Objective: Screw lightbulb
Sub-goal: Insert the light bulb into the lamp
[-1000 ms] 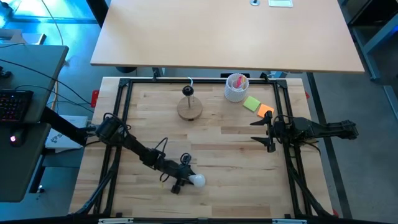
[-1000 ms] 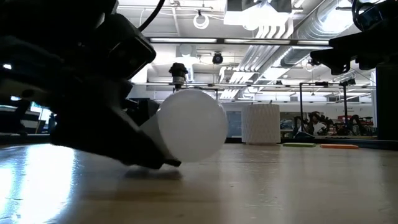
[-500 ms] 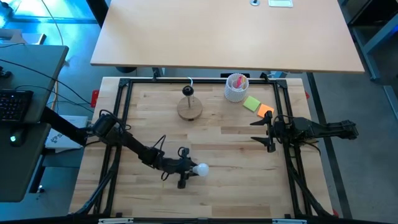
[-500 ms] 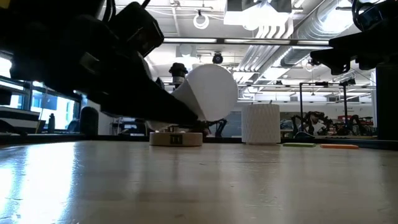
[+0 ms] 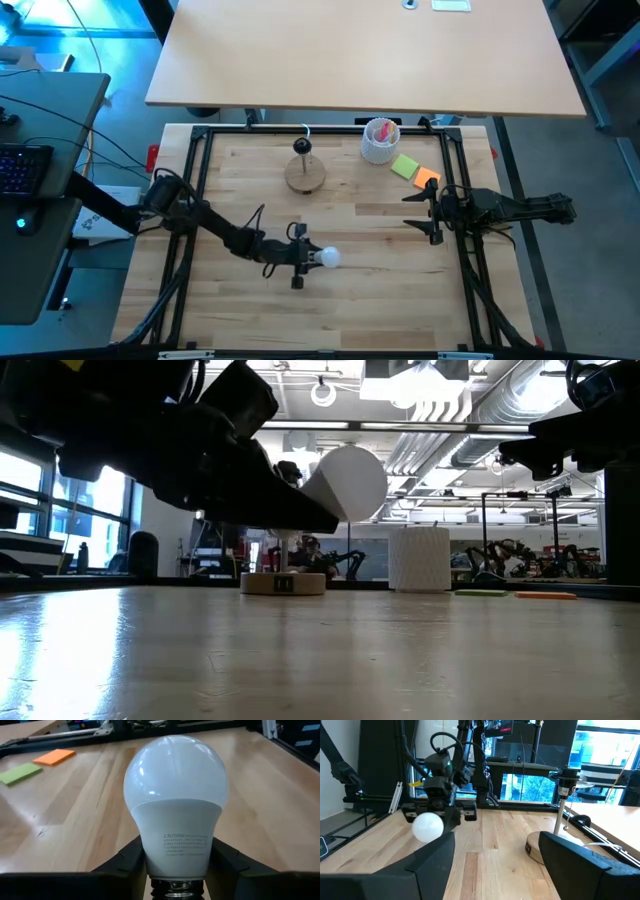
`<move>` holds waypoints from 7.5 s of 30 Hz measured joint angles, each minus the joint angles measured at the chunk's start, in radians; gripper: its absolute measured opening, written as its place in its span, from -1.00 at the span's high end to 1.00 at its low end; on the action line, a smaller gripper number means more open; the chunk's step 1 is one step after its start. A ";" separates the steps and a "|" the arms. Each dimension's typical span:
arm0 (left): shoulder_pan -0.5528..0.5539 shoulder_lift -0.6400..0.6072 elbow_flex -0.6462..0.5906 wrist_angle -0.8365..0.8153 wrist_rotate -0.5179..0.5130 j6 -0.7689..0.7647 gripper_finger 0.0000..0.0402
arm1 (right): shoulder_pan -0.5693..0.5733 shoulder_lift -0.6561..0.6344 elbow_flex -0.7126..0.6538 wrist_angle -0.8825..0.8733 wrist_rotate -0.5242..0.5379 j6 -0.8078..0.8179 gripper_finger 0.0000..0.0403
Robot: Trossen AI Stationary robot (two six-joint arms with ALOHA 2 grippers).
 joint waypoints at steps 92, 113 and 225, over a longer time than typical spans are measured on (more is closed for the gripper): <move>0.168 -0.223 -0.367 0.488 -0.039 -0.024 0.28 | 0.002 0.959 0.121 0.772 0.274 0.468 -0.42; 0.206 -0.223 -0.367 0.518 0.043 0.062 0.28 | -0.004 1.461 0.665 0.766 0.405 0.400 -0.42; 0.028 -0.224 -0.366 0.229 0.125 -0.227 -0.11 | 0.087 1.734 1.150 0.051 0.127 0.029 -0.42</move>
